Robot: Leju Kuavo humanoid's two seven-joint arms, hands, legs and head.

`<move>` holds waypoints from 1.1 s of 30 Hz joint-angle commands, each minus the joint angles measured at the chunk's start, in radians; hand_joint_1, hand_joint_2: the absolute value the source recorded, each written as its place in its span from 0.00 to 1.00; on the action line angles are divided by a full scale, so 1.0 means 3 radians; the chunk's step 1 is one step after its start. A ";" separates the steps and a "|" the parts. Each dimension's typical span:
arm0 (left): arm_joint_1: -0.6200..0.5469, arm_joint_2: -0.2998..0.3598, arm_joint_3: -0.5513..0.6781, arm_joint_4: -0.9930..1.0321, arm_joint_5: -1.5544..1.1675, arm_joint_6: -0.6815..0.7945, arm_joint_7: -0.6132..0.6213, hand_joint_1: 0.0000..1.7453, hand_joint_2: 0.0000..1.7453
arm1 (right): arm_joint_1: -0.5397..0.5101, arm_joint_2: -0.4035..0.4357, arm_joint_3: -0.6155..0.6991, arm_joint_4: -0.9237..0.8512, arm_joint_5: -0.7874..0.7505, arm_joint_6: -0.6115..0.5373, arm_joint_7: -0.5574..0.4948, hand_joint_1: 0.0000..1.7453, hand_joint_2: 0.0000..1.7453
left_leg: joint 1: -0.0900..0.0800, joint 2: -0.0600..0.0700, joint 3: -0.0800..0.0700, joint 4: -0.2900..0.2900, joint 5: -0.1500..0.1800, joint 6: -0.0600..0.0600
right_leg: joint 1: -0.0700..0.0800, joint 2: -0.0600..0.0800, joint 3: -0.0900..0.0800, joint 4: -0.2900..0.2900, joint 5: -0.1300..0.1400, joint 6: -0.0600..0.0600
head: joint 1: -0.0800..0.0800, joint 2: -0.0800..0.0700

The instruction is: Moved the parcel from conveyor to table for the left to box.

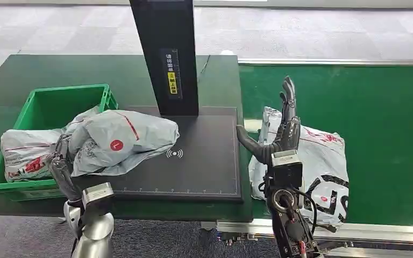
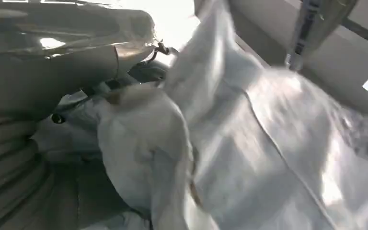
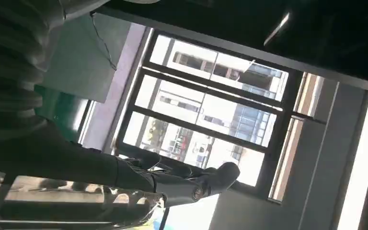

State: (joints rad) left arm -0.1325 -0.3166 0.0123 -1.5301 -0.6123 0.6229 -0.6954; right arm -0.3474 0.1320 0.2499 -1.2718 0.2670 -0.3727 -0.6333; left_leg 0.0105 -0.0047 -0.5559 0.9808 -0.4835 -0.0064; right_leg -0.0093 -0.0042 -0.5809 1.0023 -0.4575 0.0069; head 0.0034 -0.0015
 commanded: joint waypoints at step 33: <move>-0.0555 -0.0092 0.2122 0.1698 -0.1166 0.0251 -0.0009 0.90 1.00 | 0.0033 -0.0055 0.0045 0.0000 0.0018 0.0004 0.0110 0.00 1.00 | -0.0003 -0.0009 0.0008 -0.0007 0.0005 0.0001 | -0.0002 -0.0010 0.0009 -0.0006 0.0000 -0.0001 | -0.0001 0.0000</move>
State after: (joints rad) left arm -0.2246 -0.3395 0.6073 -1.2402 -0.8450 0.6229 -0.6988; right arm -0.3262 0.1247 0.2674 -1.2856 0.2670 -0.3868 -0.5982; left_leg 0.0103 -0.0044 -0.5543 0.9806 -0.4836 -0.0065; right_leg -0.0095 -0.0038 -0.5802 1.0021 -0.4578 0.0067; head 0.0031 -0.0015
